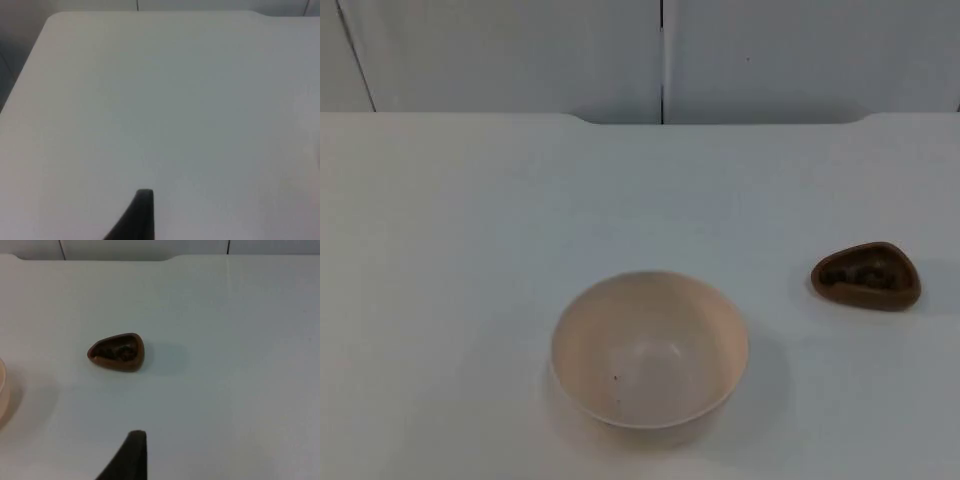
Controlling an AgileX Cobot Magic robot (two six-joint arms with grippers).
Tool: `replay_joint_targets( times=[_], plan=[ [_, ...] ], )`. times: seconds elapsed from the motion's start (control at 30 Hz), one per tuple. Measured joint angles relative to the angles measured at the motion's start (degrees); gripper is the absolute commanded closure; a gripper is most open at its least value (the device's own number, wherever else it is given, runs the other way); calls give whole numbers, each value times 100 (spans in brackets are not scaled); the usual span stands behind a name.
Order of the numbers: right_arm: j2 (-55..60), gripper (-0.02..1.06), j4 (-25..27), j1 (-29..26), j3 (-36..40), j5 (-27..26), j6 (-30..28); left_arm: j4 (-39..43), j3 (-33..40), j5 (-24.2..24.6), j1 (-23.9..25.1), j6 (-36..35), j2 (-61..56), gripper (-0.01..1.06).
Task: Pick up the bowl with the left hand and pour the coffee beans from the cup into the bowl with the right hand.
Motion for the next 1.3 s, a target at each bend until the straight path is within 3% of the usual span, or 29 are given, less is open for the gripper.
replay_joint_targets(
  times=[0.93,1.3],
  plan=[
    [0,-1,0,0,0,0,0,-256,-646,-113,0,0,401,0],
    [0,-1,0,0,0,0,0,-440,-646,-811,0,0,1230,0]
  ],
)
